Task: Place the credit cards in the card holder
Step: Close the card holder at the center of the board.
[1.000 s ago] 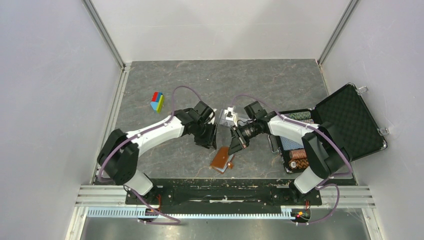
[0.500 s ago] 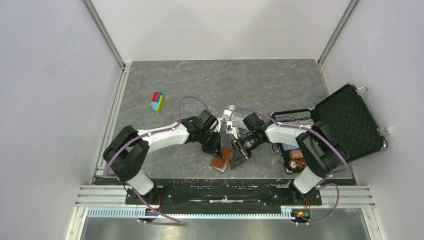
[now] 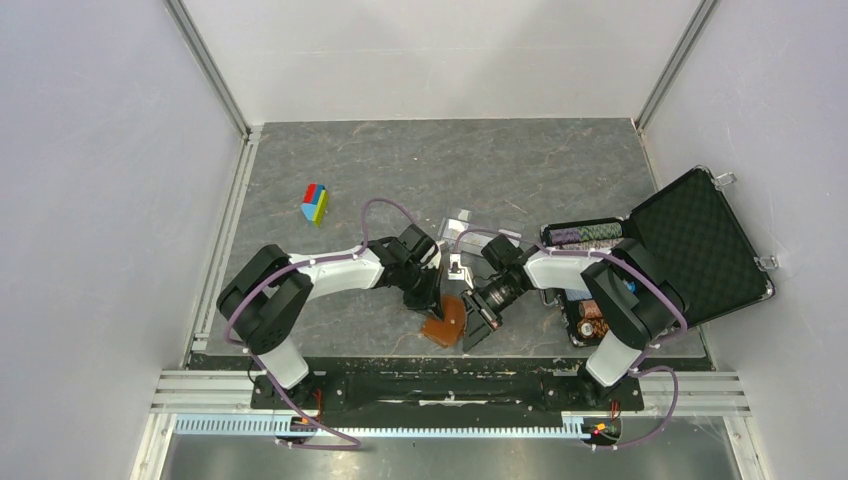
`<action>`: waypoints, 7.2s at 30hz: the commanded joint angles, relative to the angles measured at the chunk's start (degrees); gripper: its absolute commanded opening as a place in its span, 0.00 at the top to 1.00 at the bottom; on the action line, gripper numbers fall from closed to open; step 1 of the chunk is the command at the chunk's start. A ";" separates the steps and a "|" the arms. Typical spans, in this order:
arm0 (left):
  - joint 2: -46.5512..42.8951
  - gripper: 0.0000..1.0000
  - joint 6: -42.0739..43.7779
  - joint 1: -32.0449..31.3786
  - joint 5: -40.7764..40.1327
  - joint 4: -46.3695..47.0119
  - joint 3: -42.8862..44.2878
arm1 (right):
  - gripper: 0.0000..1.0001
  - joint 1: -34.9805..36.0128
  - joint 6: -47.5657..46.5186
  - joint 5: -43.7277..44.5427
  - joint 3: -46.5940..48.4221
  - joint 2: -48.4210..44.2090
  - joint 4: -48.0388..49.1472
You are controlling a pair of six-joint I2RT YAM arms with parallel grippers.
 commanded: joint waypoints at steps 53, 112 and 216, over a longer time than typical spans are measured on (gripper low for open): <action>-0.28 0.80 -6.42 5.03 -2.63 4.77 -6.01 | 0.61 4.65 -3.75 3.24 4.92 3.36 -6.30; -5.50 0.98 0.55 -2.19 1.95 3.61 -1.18 | 0.97 3.70 14.95 26.56 8.68 7.42 5.00; -0.15 0.98 -16.60 -3.44 -23.91 -10.45 -2.57 | 1.00 8.49 23.58 40.69 11.89 17.93 6.55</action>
